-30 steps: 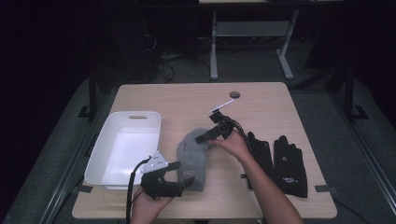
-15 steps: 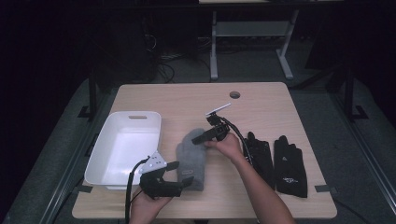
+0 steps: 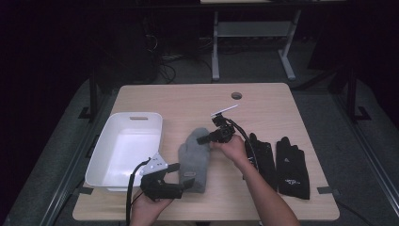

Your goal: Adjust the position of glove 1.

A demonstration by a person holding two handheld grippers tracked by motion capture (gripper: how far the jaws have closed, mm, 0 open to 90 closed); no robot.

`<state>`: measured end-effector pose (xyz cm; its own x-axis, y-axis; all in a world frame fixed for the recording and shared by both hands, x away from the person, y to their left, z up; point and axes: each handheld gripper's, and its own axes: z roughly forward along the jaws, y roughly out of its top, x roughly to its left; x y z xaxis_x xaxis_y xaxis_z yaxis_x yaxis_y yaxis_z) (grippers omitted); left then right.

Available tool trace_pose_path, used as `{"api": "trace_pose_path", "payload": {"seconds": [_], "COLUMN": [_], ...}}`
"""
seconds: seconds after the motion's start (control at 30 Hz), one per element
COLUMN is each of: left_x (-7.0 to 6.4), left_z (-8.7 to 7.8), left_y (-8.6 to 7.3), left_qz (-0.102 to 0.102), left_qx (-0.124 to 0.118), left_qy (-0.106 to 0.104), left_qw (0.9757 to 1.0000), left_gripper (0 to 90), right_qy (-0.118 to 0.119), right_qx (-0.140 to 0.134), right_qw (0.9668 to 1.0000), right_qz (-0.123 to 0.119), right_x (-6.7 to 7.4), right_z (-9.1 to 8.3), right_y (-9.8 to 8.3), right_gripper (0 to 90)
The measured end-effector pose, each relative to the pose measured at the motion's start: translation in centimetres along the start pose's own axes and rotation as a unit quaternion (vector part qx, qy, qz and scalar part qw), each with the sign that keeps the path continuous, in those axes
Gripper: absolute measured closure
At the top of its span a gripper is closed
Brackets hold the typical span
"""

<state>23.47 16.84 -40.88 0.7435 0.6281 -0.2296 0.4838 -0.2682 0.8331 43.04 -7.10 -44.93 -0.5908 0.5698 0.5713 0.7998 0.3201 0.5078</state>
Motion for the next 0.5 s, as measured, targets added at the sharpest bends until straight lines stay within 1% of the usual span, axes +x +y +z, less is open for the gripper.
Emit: {"api": "trace_pose_path", "payload": {"seconds": [0.1,0.17,0.23,0.3,0.33,0.4,0.47,0.5], "left_x": [0.0,-0.1,-0.1,-0.1,-0.2,-0.2,-0.1,-0.1], "left_z": [0.2,0.3,0.4,0.6,0.7,0.9,1.1,1.3], "left_y": [0.0,0.0,0.0,0.1,0.1,0.3,0.4,0.6], "left_qz": [0.000,-0.005,-0.003,-0.004,-0.007,-0.005,-0.008,-0.008], "left_qx": [0.003,0.005,0.005,0.006,0.005,0.006,0.009,0.011], "left_qy": [-0.003,-0.007,-0.008,-0.010,-0.011,-0.011,-0.013,-0.011], "left_qw": [1.0000,0.9999,1.0000,0.9999,0.9999,0.9999,0.9998,0.9998], "left_gripper": [20.9,20.9,20.9,21.0,21.1,21.1,21.1,21.5], "right_qy": [-0.003,-0.005,-0.006,-0.008,-0.013,-0.015,-0.016,-0.019], "right_qx": [-0.010,-0.013,-0.020,-0.023,-0.024,-0.030,-0.030,-0.037], "right_qw": [0.9999,0.9999,0.9998,0.9997,0.9996,0.9994,0.9994,0.9991], "right_qz": [0.000,-0.004,-0.004,-0.003,0.000,0.002,0.004,0.003], "right_x": [0.1,0.1,0.1,0.1,0.1,-0.3,-0.3,-0.6], "right_z": [-1.1,-1.8,-2.5,-2.8,-3.2,-3.9,-4.2,-4.7], "right_y": [-0.4,-0.7,-1.2,-1.4,-1.7,-2.3,-2.5,-2.9], "right_gripper": [73.5,73.8,74.2,74.4,74.6,75.0,75.0,75.1]}}
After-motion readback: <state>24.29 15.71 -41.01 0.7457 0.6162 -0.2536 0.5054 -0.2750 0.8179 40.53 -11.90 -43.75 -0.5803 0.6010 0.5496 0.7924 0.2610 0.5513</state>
